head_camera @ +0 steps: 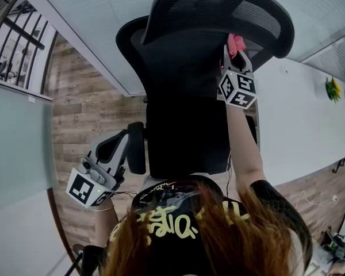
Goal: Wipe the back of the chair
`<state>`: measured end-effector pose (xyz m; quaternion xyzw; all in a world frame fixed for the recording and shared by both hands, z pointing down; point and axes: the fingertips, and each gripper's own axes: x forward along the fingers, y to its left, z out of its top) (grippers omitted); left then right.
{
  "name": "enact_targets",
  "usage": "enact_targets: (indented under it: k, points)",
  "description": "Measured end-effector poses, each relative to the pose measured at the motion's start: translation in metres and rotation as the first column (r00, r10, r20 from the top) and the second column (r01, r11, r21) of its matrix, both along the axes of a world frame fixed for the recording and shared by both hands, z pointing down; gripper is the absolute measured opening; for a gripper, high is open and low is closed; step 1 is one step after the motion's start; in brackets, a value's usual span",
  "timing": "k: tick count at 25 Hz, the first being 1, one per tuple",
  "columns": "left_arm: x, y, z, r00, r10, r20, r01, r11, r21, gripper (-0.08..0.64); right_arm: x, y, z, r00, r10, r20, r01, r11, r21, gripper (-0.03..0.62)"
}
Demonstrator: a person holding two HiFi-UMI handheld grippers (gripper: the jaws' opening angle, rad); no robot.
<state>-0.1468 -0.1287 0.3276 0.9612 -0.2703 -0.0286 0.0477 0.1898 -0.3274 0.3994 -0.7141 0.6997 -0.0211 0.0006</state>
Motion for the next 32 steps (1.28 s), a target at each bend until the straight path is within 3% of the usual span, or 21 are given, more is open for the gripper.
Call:
enact_targets:
  k: [32]
  points:
    - [-0.065, -0.007, 0.003, 1.0, -0.024, 0.0, 0.024, 1.0, -0.008, -0.008, -0.145, -0.026, 0.0, 0.985, -0.169, 0.018, 0.169, 0.986, 0.011, 0.067]
